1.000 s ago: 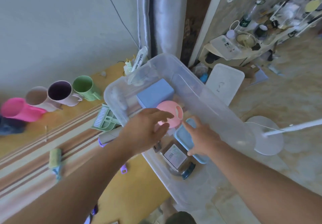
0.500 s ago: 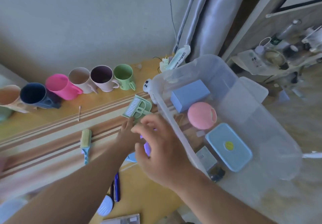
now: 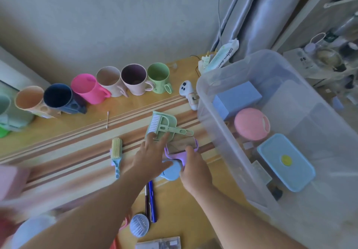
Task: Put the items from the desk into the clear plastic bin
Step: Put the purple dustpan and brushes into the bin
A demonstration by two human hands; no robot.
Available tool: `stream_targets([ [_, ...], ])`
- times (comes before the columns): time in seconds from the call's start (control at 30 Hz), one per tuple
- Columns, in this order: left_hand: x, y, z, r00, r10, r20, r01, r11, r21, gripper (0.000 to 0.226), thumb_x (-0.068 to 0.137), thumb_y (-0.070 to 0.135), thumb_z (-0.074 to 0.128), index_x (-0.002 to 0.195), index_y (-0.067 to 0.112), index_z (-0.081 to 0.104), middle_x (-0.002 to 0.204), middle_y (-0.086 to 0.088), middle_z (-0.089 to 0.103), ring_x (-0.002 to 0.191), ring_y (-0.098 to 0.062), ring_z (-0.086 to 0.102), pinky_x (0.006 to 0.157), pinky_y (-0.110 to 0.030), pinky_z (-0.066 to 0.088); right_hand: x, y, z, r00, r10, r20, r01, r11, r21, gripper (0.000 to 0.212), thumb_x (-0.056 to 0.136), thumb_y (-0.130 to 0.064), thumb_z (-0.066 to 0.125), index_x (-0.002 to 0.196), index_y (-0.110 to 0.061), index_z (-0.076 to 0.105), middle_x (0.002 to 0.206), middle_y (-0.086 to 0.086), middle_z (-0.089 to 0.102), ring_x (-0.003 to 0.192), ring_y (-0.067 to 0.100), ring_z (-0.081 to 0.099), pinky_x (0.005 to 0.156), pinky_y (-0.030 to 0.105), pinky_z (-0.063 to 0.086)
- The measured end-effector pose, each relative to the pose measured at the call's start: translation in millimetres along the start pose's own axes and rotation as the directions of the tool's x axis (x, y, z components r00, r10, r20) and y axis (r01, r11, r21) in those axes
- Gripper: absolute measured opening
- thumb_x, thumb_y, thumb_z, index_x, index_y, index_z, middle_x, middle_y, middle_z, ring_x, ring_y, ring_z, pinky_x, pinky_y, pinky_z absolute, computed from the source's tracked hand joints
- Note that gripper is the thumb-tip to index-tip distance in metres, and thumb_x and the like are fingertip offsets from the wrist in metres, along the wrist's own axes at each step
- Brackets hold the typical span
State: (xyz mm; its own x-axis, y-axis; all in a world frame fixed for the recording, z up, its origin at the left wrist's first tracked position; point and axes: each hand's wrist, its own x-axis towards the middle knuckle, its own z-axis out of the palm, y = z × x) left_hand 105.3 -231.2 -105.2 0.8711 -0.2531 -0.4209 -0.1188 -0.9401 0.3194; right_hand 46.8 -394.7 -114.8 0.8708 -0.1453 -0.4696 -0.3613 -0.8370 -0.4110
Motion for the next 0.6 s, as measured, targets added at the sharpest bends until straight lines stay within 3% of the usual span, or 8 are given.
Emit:
stream_targets([
  [0.07,-18,-7,9,0.999,0.013,-0.033,-0.015,0.998,-0.061,0.100,0.068,0.055,0.085,0.149,0.037,0.031,0.139,-0.004,0.031,0.113,-0.029,0.055,0.088,-0.038,0.052,1,-1,-3,1.000,0.008,-0.005,-0.008,0.999,0.031,0.046,0.093,-0.018,0.067,0.127,-0.026,0.038,0.111,0.006,0.058,0.094,0.034,0.067,0.065,0.042,0.058],
  [0.2,-41,-27,35,0.999,0.041,-0.025,-0.041,0.999,0.019,0.095,0.054,0.058,0.091,0.131,0.020,0.049,0.127,-0.001,0.052,0.116,-0.025,0.054,0.096,-0.036,0.048,-13,-16,-26,1.000,0.021,0.006,-0.022,0.994,0.103,0.056,0.096,-0.015,0.065,0.141,-0.026,0.034,0.127,0.009,0.048,0.097,0.035,0.067,0.075,0.047,0.059],
  [0.27,-41,-29,38,0.997,0.074,-0.018,-0.072,0.992,0.106,0.088,0.062,0.053,0.088,0.137,0.022,0.053,0.133,-0.002,0.058,0.123,-0.029,0.054,0.102,-0.039,0.047,-27,-33,-46,0.997,-0.060,0.044,0.050,0.978,0.203,0.051,0.093,-0.009,0.059,0.135,-0.028,0.037,0.128,0.005,0.046,0.101,0.033,0.063,0.081,0.047,0.057],
  [0.33,-39,-25,30,0.997,0.081,0.015,-0.082,0.985,0.153,0.074,0.069,0.049,0.083,0.136,0.030,0.057,0.131,0.000,0.063,0.120,-0.029,0.059,0.092,-0.039,0.049,-49,-51,-72,0.978,-0.202,0.057,0.173,0.929,0.326,0.049,0.088,-0.010,0.056,0.130,-0.031,0.040,0.125,-0.002,0.048,0.106,0.025,0.056,0.088,0.043,0.054],
  [0.4,-36,-15,22,0.990,0.088,0.113,-0.106,0.980,0.170,0.049,0.078,0.046,0.069,0.124,0.035,0.057,0.117,0.006,0.065,0.109,-0.024,0.064,0.076,-0.035,0.047,-75,-57,-109,0.952,-0.304,-0.019,0.284,0.862,0.420,0.049,0.088,-0.012,0.057,0.128,-0.036,0.042,0.117,-0.010,0.050,0.100,0.012,0.053,0.085,0.033,0.052],
  [0.5,-32,-23,15,0.967,0.086,0.239,-0.120,0.984,0.131,0.046,0.082,0.044,0.063,0.125,0.035,0.051,0.112,0.007,0.055,0.112,-0.020,0.060,0.075,-0.032,0.041,-99,-57,-164,0.883,-0.431,-0.187,0.466,0.749,0.471,0.047,0.090,-0.008,0.063,0.126,-0.034,0.047,0.101,-0.014,0.052,0.078,0.002,0.050,0.071,0.015,0.039],
  [0.6,-28,-18,6,0.954,0.089,0.287,-0.127,0.985,0.116,0.052,0.082,0.043,0.070,0.129,0.035,0.049,0.108,0.011,0.046,0.111,-0.015,0.056,0.075,-0.028,0.033,-90,-19,-222,0.791,-0.417,-0.447,0.582,0.738,0.342,0.046,0.092,-0.008,0.067,0.132,-0.027,0.054,0.105,-0.011,0.058,0.079,0.002,0.053,0.074,0.019,0.041],
])
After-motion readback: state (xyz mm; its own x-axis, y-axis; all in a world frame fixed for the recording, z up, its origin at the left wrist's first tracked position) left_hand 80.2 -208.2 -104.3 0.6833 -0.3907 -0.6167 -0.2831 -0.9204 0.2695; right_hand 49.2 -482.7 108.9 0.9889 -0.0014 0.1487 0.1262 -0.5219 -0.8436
